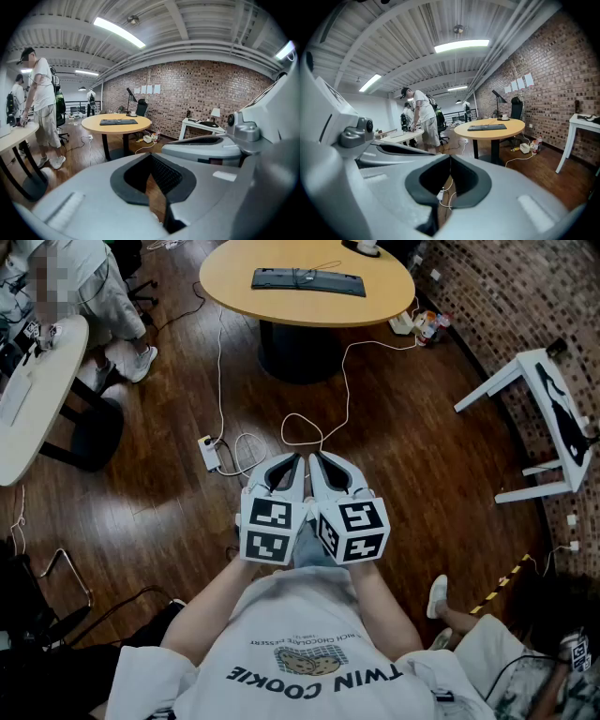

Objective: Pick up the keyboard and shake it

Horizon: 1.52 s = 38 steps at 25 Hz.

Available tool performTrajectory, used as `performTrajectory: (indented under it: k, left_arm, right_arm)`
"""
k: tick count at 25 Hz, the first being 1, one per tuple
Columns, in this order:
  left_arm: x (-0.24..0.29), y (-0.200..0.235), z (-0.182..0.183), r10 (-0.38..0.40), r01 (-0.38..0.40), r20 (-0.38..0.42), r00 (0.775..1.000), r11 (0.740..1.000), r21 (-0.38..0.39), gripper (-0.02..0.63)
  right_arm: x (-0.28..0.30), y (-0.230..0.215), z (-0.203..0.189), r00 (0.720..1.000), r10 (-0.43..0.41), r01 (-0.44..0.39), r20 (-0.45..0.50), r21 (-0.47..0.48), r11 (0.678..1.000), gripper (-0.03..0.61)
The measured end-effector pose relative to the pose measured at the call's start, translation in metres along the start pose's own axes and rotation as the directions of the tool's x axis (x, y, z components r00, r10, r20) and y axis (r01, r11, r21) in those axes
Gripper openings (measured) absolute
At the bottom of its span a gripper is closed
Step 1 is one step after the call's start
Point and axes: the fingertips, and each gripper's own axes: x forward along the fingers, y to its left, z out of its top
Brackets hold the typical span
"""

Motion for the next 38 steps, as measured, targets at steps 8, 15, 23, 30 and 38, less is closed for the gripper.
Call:
performTrajectory:
  k: [8,15,23,30,38]
  left_arm:
    - [0.109,0.025,0.053,0.018,-0.018,-0.019,1.000,1.000,-0.003,0.007]
    - [0.187,0.049,0.105,0.060,-0.060,-0.031,0.998,0.998,0.022,0.007]
    - [0.241,0.066,0.141,0.075,-0.073,-0.026,0.997,0.996,0.054,0.008]
    - [0.290,0.076,0.154,0.031,-0.029,-0.032,0.999,0.998,0.058,0.007]
    - [0.359,0.116,0.176,-0.038,0.039,-0.044,0.998,0.999,0.037,0.007]
  right_arm:
    - [0.075,-0.087,0.042,1.000,0.014,-0.014,-0.010,-0.001,1.000,0.002]
    - [0.134,-0.153,0.086,0.999,0.045,-0.045,-0.005,0.005,0.999,0.002]
    - [0.176,-0.193,0.113,0.998,0.057,-0.057,0.007,0.009,0.998,0.002]
    - [0.211,-0.229,0.121,1.000,0.020,-0.020,0.002,0.021,1.000,0.002]
    - [0.278,-0.267,0.140,0.999,-0.046,0.047,-0.027,0.029,0.998,0.002]
